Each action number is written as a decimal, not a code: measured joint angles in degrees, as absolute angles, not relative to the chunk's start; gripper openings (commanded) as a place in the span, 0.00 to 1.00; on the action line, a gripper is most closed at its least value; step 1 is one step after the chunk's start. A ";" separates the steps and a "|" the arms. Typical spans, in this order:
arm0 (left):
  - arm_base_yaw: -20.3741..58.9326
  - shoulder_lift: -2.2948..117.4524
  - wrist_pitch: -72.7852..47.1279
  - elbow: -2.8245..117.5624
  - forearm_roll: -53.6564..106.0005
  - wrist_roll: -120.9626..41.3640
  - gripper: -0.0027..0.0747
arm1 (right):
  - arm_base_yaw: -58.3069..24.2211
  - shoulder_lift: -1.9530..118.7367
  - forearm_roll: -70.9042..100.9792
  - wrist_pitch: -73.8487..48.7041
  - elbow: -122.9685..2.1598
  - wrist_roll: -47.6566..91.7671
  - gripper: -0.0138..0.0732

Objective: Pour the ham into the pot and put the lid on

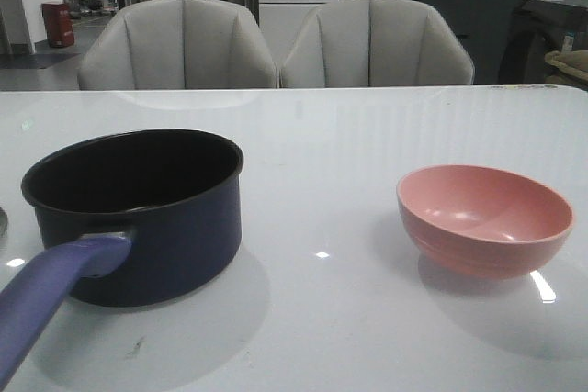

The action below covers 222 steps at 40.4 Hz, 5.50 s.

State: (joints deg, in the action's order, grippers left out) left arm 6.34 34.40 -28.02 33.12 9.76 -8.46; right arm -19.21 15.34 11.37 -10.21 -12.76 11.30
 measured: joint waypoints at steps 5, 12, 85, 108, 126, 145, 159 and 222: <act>2.04 41.17 -32.56 38.03 9.76 -8.46 0.85 | -19.21 15.34 11.46 -10.21 -12.76 11.30 0.33; -4.01 50.43 -37.88 44.95 9.72 -8.46 0.88 | -19.21 15.34 11.46 -10.21 -12.76 11.30 0.33; -7.59 109.55 -61.70 76.14 3.78 0.00 0.87 | -19.21 15.34 11.46 -10.21 -12.76 11.30 0.33; -7.59 110.39 -61.36 76.50 3.78 0.52 0.33 | -19.21 15.34 11.46 -10.21 -12.76 11.30 0.33; -7.59 109.89 -61.36 76.62 3.78 0.61 0.33 | -19.21 15.34 11.46 -10.21 -12.76 11.30 0.33; -7.04 103.60 -66.74 83.05 3.75 -1.11 0.33 | -19.21 15.34 11.46 -10.32 -12.76 11.30 0.33; 7.49 102.27 -70.47 90.80 3.61 -2.83 0.33 | -19.21 15.34 11.46 -10.42 -12.76 11.30 0.33; 23.36 106.06 -70.75 92.01 6.67 -2.41 0.79 | -19.21 15.34 11.46 -10.55 -12.76 11.30 0.33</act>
